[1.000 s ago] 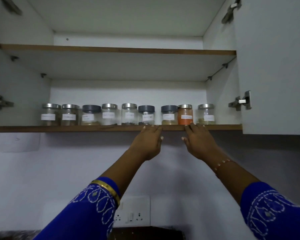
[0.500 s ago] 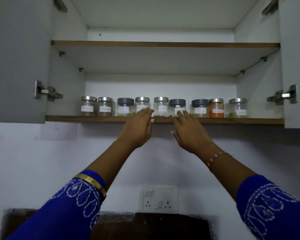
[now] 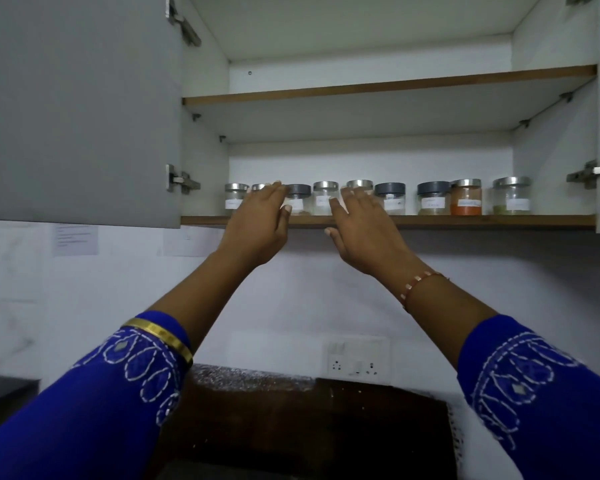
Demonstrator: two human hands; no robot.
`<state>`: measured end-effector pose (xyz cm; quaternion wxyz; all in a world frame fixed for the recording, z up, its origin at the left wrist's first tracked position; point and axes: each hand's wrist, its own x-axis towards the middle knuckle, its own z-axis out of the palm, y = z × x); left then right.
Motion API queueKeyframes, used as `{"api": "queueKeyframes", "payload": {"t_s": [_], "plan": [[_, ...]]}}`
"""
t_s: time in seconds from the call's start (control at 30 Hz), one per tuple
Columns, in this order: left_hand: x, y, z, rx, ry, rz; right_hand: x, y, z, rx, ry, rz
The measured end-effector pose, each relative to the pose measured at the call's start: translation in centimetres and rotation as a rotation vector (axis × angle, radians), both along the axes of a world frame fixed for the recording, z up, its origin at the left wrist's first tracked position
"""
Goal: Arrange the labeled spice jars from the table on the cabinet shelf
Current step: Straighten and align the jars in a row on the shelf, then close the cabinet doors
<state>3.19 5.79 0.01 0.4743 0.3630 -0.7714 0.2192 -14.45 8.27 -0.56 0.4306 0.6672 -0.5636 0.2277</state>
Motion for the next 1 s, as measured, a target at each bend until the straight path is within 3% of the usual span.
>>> {"api": "queueKeyframes", "payload": {"t_s": [0.27, 0.8, 1.0], "plan": [[7.2, 7.1, 0.0, -0.016, 0.079, 0.091, 6.9, 2.5, -1.7, 0.012, -0.158, 0.199], [26.5, 12.5, 3.9, -0.281, 0.334, 0.175, 28.1, 5.0, 0.1, -0.058, -0.004, 0.419], [34.5, 12.1, 5.2, -0.400, 0.441, 0.202, 38.1, 4.5, 1.4, -0.094, -0.037, 0.523]]}}
